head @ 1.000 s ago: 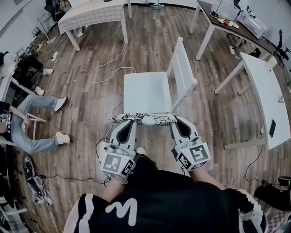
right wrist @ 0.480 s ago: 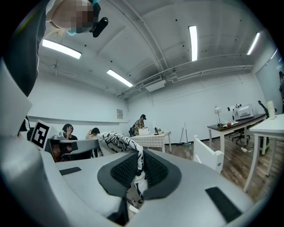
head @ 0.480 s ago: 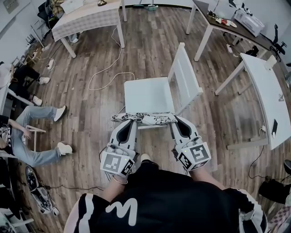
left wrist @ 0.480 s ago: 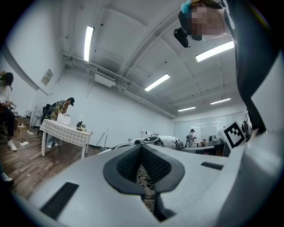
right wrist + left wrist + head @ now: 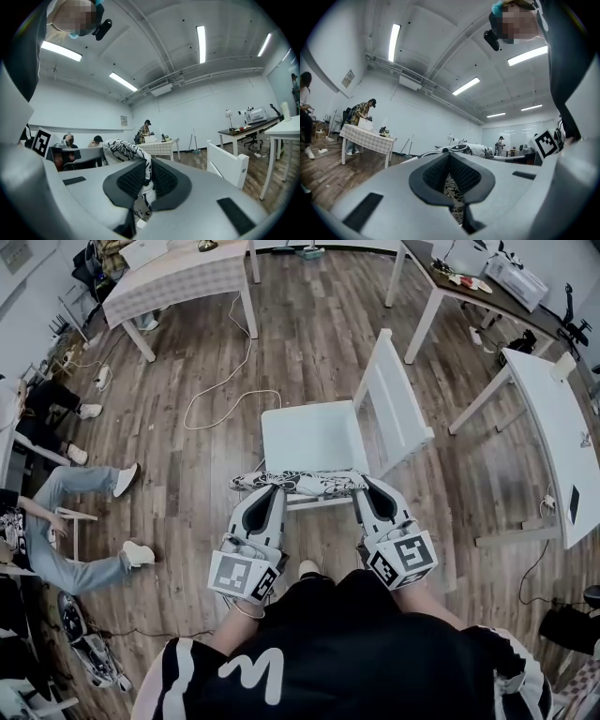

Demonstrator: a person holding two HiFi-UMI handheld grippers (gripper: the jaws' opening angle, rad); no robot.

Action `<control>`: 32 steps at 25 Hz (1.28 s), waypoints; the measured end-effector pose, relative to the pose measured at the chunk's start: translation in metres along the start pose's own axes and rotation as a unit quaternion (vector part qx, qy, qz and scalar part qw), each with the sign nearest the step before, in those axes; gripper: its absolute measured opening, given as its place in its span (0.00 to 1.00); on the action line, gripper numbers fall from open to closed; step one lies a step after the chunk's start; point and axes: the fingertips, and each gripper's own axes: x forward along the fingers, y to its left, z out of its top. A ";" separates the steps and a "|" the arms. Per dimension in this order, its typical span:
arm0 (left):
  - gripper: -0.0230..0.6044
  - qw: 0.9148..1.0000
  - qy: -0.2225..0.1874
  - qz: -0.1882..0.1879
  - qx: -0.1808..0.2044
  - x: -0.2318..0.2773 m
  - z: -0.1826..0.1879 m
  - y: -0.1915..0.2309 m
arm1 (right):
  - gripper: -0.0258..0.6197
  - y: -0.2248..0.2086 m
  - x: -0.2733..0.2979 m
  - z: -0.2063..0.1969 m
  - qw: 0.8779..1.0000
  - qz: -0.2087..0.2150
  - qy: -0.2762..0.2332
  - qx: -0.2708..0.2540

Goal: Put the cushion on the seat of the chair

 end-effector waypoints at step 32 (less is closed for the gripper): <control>0.04 0.987 0.035 0.144 -0.055 -0.026 -0.040 0.018 | 0.09 -0.050 0.100 -0.030 0.995 0.070 0.074 0.000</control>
